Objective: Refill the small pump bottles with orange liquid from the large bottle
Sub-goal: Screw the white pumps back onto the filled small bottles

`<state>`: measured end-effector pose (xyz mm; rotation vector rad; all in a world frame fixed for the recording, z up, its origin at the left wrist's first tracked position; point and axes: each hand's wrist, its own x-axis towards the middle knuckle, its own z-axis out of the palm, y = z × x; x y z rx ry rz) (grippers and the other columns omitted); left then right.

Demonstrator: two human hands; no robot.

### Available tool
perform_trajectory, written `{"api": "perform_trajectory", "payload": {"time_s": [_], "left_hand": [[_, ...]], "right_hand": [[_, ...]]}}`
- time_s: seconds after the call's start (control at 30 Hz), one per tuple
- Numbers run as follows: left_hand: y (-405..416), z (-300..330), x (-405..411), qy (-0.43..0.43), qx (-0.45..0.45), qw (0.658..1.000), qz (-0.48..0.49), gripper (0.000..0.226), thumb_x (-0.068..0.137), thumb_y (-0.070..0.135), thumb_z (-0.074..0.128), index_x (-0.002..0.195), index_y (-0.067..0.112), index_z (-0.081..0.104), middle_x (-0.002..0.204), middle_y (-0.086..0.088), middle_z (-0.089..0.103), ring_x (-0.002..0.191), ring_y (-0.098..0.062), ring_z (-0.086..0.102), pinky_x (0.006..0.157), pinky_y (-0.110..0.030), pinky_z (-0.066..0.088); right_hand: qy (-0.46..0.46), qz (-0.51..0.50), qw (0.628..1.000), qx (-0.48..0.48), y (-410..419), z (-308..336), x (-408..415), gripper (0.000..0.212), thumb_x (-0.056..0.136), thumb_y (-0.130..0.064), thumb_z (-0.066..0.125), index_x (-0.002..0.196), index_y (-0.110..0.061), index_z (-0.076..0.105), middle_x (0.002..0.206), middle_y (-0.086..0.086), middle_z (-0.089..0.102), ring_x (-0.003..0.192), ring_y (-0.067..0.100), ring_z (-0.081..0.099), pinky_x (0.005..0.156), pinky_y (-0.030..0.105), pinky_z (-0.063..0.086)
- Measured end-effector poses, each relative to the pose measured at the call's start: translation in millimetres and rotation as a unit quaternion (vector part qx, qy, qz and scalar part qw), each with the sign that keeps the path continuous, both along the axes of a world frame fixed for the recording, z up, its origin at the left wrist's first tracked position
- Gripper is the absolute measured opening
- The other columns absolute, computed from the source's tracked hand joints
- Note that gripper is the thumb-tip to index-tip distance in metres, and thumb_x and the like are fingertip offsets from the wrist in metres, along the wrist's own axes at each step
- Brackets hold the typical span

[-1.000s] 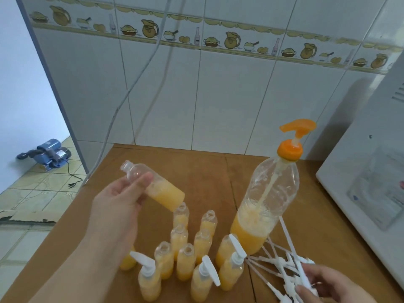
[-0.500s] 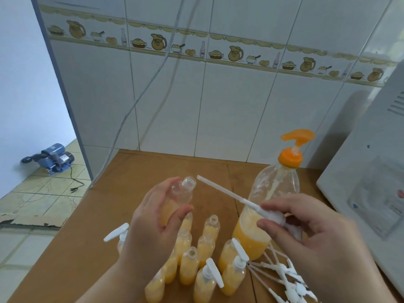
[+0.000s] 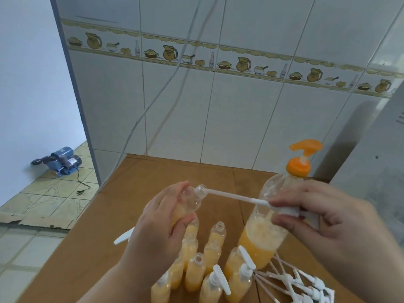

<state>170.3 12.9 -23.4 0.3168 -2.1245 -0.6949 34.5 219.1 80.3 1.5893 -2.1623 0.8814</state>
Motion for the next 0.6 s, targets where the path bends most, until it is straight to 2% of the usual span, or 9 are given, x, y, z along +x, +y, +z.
{"api": "perform_trajectory", "payload": {"time_s": [0.1, 0.17, 0.23, 0.3, 0.33, 0.43, 0.53, 0.57, 0.6], "left_hand": [[1, 0, -1, -0.015, -0.016, 1.0, 0.002, 0.053, 0.084, 0.038, 0.05, 0.134, 0.03, 0.04, 0.124, 0.018, 0.052, 0.115, -0.007, 0.054, 0.092, -0.038, 0.053], [2, 2, -1, -0.028, -0.048, 0.998, 0.005, 0.051, 0.083, 0.037, 0.05, 0.133, 0.027, 0.041, 0.122, 0.018, 0.051, 0.115, -0.001, 0.05, 0.093, -0.032, 0.05], [5, 7, -4, -0.045, -0.094, 0.995, -0.009, 0.049, 0.084, 0.034, 0.052, 0.132, 0.025, 0.042, 0.12, 0.022, 0.048, 0.114, 0.008, 0.043, 0.093, -0.023, 0.043], [12, 13, -6, -0.05, -0.069, 0.996, -0.041, 0.052, 0.084, 0.031, 0.058, 0.132, 0.029, 0.04, 0.118, 0.031, 0.045, 0.113, 0.015, 0.042, 0.091, -0.011, 0.04], [15, 15, -7, -0.045, -0.037, 0.997, -0.053, 0.055, 0.081, 0.031, 0.061, 0.133, 0.031, 0.04, 0.116, 0.033, 0.045, 0.111, 0.016, 0.044, 0.085, -0.004, 0.041], [20, 18, -12, -0.03, 0.017, 0.998, -0.046, 0.057, 0.074, 0.036, 0.066, 0.128, 0.033, 0.046, 0.107, 0.03, 0.049, 0.102, 0.011, 0.052, 0.078, 0.001, 0.04], [19, 23, -12, -0.023, 0.038, 0.999, -0.031, 0.031, 0.073, 0.036, 0.068, 0.1, 0.036, 0.054, 0.079, 0.028, 0.054, 0.085, 0.009, 0.056, 0.069, -0.001, 0.04], [19, 26, -11, -0.03, 0.051, 0.998, -0.034, 0.021, 0.074, 0.037, 0.067, 0.089, 0.036, 0.052, 0.071, 0.024, 0.055, 0.079, 0.007, 0.057, 0.065, -0.003, 0.04], [19, 29, -10, -0.044, 0.069, 0.996, -0.043, 0.015, 0.076, 0.04, 0.065, 0.081, 0.036, 0.052, 0.071, 0.02, 0.058, 0.074, 0.004, 0.057, 0.062, -0.005, 0.041]], "right_hand": [[0.024, 0.003, 0.999, 0.027, -4, -1, -3, 0.019, 0.074, -0.043, 0.061, 0.087, -0.035, 0.071, 0.09, -0.022, 0.062, 0.086, -0.004, 0.057, 0.075, 0.004, 0.042], [0.055, -0.008, 0.998, 0.027, -9, 6, -3, 0.018, 0.073, -0.037, 0.066, 0.091, -0.034, 0.071, 0.091, -0.019, 0.062, 0.085, -0.004, 0.055, 0.076, 0.003, 0.04], [0.04, -0.004, 0.999, 0.008, -19, 13, 1, 0.027, 0.075, -0.033, 0.073, 0.101, -0.033, 0.067, 0.095, -0.018, 0.059, 0.087, -0.003, 0.054, 0.078, 0.004, 0.041], [-0.044, 0.02, 0.998, -0.029, -34, 16, 7, 0.038, 0.073, -0.035, 0.074, 0.109, -0.035, 0.061, 0.095, -0.021, 0.059, 0.09, 0.0, 0.058, 0.078, 0.009, 0.048], [-0.109, 0.035, 0.992, -0.05, -42, 15, 10, 0.042, 0.069, -0.038, 0.073, 0.108, -0.036, 0.06, 0.091, -0.018, 0.062, 0.088, 0.002, 0.062, 0.075, 0.012, 0.051], [-0.3, 0.071, 0.947, -0.085, -66, 6, 16, 0.053, 0.055, -0.04, 0.077, 0.105, -0.033, 0.061, 0.084, -0.007, 0.065, 0.076, 0.006, 0.065, 0.066, 0.019, 0.055], [-0.352, 0.068, 0.931, -0.067, -81, -2, 17, 0.058, 0.054, -0.05, 0.073, 0.107, -0.034, 0.058, 0.08, -0.003, 0.062, 0.069, 0.008, 0.06, 0.064, 0.02, 0.055], [-0.374, 0.075, 0.923, -0.058, -83, -3, 17, 0.056, 0.058, -0.052, 0.069, 0.11, -0.034, 0.057, 0.084, -0.004, 0.064, 0.075, 0.009, 0.061, 0.067, 0.019, 0.054], [-0.417, 0.091, 0.902, -0.063, -84, -3, 15, 0.052, 0.065, -0.05, 0.064, 0.114, -0.032, 0.057, 0.089, -0.005, 0.067, 0.083, 0.008, 0.064, 0.073, 0.017, 0.054]]}}
